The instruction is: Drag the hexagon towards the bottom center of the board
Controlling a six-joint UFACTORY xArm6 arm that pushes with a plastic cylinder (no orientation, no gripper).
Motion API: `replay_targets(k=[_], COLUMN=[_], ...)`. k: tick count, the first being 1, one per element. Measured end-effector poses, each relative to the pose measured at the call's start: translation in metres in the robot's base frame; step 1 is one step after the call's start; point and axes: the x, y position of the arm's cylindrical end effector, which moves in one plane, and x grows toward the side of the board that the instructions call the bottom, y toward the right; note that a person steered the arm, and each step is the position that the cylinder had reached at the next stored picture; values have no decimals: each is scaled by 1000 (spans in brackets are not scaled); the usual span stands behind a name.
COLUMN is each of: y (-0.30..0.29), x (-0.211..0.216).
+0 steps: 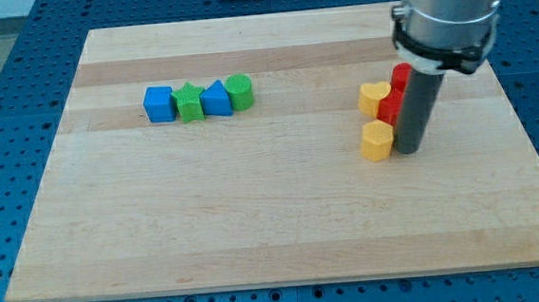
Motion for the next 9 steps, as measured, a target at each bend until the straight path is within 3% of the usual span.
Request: replay_targets(k=[9], y=[-40], x=[-37])
